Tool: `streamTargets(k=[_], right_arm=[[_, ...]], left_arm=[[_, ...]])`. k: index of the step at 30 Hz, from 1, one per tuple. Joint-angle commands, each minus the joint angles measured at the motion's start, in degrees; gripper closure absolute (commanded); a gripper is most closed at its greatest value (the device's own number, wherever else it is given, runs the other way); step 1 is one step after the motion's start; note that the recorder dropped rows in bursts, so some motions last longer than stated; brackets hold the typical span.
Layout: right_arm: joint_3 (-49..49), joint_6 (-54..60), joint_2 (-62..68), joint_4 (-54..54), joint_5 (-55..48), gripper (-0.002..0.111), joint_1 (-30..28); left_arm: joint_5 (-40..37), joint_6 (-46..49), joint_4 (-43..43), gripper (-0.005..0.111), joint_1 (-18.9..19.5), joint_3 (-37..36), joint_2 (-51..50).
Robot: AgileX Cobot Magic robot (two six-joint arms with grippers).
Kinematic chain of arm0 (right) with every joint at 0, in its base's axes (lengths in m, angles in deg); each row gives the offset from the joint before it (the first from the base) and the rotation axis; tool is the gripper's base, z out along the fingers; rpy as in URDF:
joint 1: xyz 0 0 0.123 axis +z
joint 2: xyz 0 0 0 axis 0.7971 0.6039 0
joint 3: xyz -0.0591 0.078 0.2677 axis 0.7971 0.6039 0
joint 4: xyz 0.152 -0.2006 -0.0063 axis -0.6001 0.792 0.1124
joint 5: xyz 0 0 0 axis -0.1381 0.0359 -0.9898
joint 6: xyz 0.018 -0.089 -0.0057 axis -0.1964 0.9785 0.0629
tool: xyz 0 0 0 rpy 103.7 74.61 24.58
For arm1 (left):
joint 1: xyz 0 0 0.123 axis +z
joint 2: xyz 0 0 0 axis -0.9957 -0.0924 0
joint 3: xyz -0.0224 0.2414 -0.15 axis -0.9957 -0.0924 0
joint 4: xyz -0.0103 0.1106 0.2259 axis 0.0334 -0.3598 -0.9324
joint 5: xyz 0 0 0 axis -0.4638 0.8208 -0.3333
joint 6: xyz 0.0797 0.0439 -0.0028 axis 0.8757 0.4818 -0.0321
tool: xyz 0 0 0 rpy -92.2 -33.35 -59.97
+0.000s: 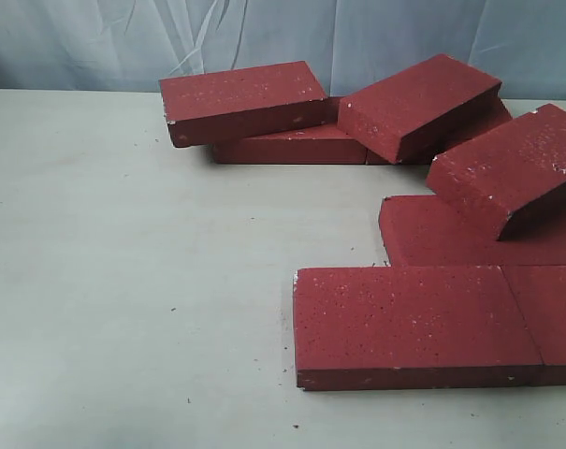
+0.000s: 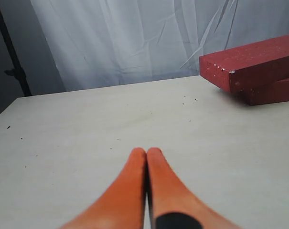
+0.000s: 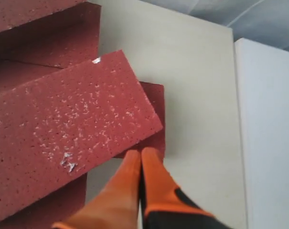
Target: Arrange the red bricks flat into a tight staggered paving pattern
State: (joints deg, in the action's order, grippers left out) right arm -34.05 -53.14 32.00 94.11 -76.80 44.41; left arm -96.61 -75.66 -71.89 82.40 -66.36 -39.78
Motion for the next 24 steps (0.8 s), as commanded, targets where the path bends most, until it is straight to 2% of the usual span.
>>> streamTargets(k=[1, 4, 6, 10, 15, 19, 22, 24], right_arm=[[-4.70, 11.73, 5.09, -13.68, -4.35, 0.109, -6.98], [-5.28, 14.36, 8.44, -15.26, -2.17, 0.109, -11.00], [-5.37, 14.36, 10.28, -15.51, 0.92, 0.109, -12.53], [-5.70, 14.53, 13.92, -15.91, 8.24, 0.109, -13.24], [-10.47, 15.01, 20.10, -18.50, 7.32, 0.109, -13.24], [-14.94, 15.45, 24.35, -18.90, 5.54, 0.109, -13.24], [-17.07, 15.45, 26.66, -18.90, 5.18, 0.109, -13.24], [-17.73, 15.45, 27.64, -18.90, 5.01, 0.109, -13.24]], left_arm=[[0.73, -0.02, -0.33, 0.107, 0.05, -0.30, 0.25], [2.34, -0.02, 0.03, 0.107, 0.05, -0.30, 0.25], [3.90, -0.02, 3.18, 0.107, 0.05, -0.30, 0.25], [8.86, -0.12, 3.84, 0.107, 0.05, -0.30, 0.25], [17.22, -3.08, 13.62, 0.107, 0.05, -0.30, 0.25], [25.61, -3.51, 14.74, 0.107, 0.05, -0.30, 0.25], [34.41, -9.86, 13.86, 0.107, -0.06, -0.30, 0.25], [35.75, -14.31, 9.70, 0.107, -0.06, 0.27, 0.25]])
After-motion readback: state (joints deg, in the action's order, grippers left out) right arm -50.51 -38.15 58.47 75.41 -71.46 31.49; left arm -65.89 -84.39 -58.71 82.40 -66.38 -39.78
